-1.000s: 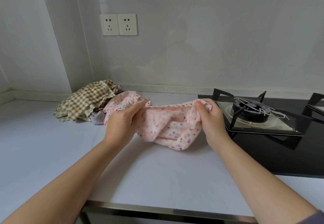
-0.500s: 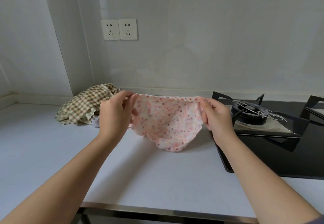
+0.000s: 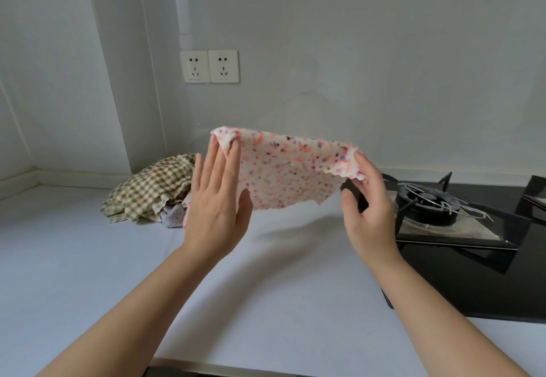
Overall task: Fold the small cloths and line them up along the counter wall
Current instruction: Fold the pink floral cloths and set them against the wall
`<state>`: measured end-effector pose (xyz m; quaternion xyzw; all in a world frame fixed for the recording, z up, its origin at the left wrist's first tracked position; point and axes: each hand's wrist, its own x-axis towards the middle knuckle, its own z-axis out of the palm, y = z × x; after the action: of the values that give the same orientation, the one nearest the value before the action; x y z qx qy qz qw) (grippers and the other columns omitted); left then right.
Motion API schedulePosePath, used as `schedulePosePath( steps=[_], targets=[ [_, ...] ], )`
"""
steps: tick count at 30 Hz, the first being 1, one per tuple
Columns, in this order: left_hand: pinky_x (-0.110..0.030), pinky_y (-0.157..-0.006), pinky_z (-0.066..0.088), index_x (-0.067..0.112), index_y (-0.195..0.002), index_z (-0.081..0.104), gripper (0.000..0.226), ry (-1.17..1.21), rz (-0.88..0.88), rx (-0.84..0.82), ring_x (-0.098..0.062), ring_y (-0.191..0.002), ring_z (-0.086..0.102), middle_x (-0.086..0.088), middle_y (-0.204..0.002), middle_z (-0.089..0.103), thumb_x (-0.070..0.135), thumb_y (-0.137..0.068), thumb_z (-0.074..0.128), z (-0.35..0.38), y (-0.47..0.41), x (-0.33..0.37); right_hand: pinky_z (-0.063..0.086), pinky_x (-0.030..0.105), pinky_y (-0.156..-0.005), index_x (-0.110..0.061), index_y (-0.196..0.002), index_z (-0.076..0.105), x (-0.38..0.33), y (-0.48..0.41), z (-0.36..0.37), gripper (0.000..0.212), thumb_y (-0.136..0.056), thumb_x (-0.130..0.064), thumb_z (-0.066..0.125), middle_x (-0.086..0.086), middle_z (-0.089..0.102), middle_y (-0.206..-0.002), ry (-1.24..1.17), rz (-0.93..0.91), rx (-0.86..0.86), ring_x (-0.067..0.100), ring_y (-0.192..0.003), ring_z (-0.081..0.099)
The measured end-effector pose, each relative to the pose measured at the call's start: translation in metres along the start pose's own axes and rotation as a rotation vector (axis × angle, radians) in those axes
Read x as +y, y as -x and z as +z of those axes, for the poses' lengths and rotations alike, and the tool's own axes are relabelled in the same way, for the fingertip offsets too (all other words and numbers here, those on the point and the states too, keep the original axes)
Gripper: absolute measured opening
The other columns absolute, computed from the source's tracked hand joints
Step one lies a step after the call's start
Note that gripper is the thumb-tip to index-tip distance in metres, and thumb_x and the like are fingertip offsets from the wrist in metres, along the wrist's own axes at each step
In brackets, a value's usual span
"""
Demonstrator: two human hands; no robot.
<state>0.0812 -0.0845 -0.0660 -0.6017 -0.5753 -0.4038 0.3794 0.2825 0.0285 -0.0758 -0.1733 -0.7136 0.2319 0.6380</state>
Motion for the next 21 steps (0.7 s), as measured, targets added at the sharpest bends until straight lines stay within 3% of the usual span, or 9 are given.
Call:
schedulePosePath(
  steps=[3, 5, 8, 10, 12, 16, 18, 20, 21],
  targets=[
    [-0.057, -0.116, 0.005, 0.004, -0.146, 0.016, 0.065, -0.041, 0.016, 0.103, -0.034, -0.144, 0.012, -0.015, -0.152, 0.021, 0.017, -0.088, 0.043, -0.006, -0.005, 0.008, 0.034, 0.025, -0.109, -0.011, -0.135, 0.041, -0.006, 0.0, -0.002, 0.053, -0.085, 0.004, 0.047, -0.004, 0.045, -0.139, 0.093, -0.176, 0.117, 0.015, -0.132, 0.043],
    [-0.059, -0.114, 0.003, 0.003, -0.142, 0.023, 0.062, -0.065, 0.005, 0.159, -0.033, -0.143, 0.014, -0.015, -0.149, 0.024, 0.018, -0.086, 0.043, -0.008, -0.008, 0.01, 0.034, 0.021, -0.107, -0.008, -0.133, 0.041, -0.01, -0.001, -0.002, 0.048, -0.086, 0.001, 0.046, -0.001, 0.044, -0.135, 0.129, -0.266, 0.162, 0.009, -0.131, 0.042],
    [-0.059, -0.113, -0.002, 0.006, -0.143, 0.029, 0.062, -0.182, -0.094, 0.05, -0.029, -0.143, 0.019, -0.011, -0.149, 0.032, 0.022, -0.085, 0.045, -0.003, -0.006, 0.007, 0.038, 0.027, -0.101, -0.005, -0.127, 0.051, -0.002, -0.002, 0.001, 0.042, -0.086, -0.011, 0.047, -0.004, 0.052, -0.125, 0.234, -0.218, 0.167, 0.005, -0.117, 0.048],
    [-0.063, -0.111, -0.002, 0.009, -0.144, 0.031, 0.066, -0.284, -0.183, -0.152, -0.028, -0.143, 0.02, -0.009, -0.146, 0.038, 0.028, -0.084, 0.052, 0.006, 0.001, 0.001, 0.04, 0.039, -0.099, -0.008, -0.123, 0.056, 0.007, 0.0, 0.004, 0.039, -0.085, -0.016, 0.05, -0.001, 0.06, -0.117, 0.381, -0.086, 0.058, 0.016, -0.11, 0.053],
    [-0.066, -0.11, -0.004, 0.011, -0.147, 0.026, 0.07, -0.341, -0.257, -0.426, -0.027, -0.144, 0.017, -0.007, -0.146, 0.037, 0.036, -0.088, 0.053, 0.014, 0.012, -0.004, 0.036, 0.046, -0.101, -0.014, -0.128, 0.05, 0.018, 0.005, 0.007, 0.04, -0.089, -0.02, 0.052, 0.003, 0.064, -0.112, 0.576, 0.129, -0.207, 0.027, -0.11, 0.056],
    [-0.062, -0.112, -0.004, 0.017, -0.151, -0.005, 0.075, -0.277, -0.425, -0.845, -0.022, -0.146, 0.007, -0.003, -0.155, 0.021, 0.052, -0.095, 0.03, 0.033, 0.041, -0.009, 0.008, 0.056, -0.115, -0.028, -0.151, -0.001, 0.034, 0.017, 0.012, 0.074, -0.093, -0.033, 0.044, 0.002, 0.06, -0.122, 0.788, 0.544, -0.798, 0.025, -0.127, 0.045],
    [-0.057, -0.113, 0.002, 0.018, -0.151, -0.003, 0.074, -0.227, -0.457, -0.846, -0.021, -0.145, 0.016, -0.004, -0.153, 0.028, 0.051, -0.095, 0.032, 0.034, 0.043, -0.008, 0.002, 0.057, -0.115, -0.03, -0.152, -0.003, 0.035, 0.018, 0.013, 0.075, -0.094, -0.032, 0.044, 0.002, 0.048, -0.139, 0.823, 0.541, -0.855, 0.024, -0.134, 0.037],
    [-0.048, -0.109, 0.022, 0.017, -0.147, 0.019, 0.064, -0.248, -0.362, -0.719, -0.023, -0.135, 0.034, -0.003, -0.142, 0.042, 0.04, -0.093, 0.044, 0.032, 0.038, -0.006, 0.011, 0.05, -0.115, -0.024, -0.149, 0.021, 0.032, 0.016, 0.014, 0.06, -0.094, -0.027, 0.046, -0.001, 0.04, -0.146, 0.86, 0.371, -0.756, 0.022, -0.135, 0.035],
    [-0.042, -0.098, 0.034, 0.017, -0.139, 0.032, 0.053, -0.226, -0.3, -0.646, -0.024, -0.123, 0.046, -0.002, -0.131, 0.051, 0.034, -0.091, 0.05, 0.031, 0.036, -0.005, 0.021, 0.044, -0.113, -0.023, -0.143, 0.036, 0.031, 0.016, 0.014, 0.05, -0.094, -0.024, 0.047, -0.002, 0.043, -0.143, 0.849, 0.268, -0.684, 0.02, -0.131, 0.039]
  ],
)
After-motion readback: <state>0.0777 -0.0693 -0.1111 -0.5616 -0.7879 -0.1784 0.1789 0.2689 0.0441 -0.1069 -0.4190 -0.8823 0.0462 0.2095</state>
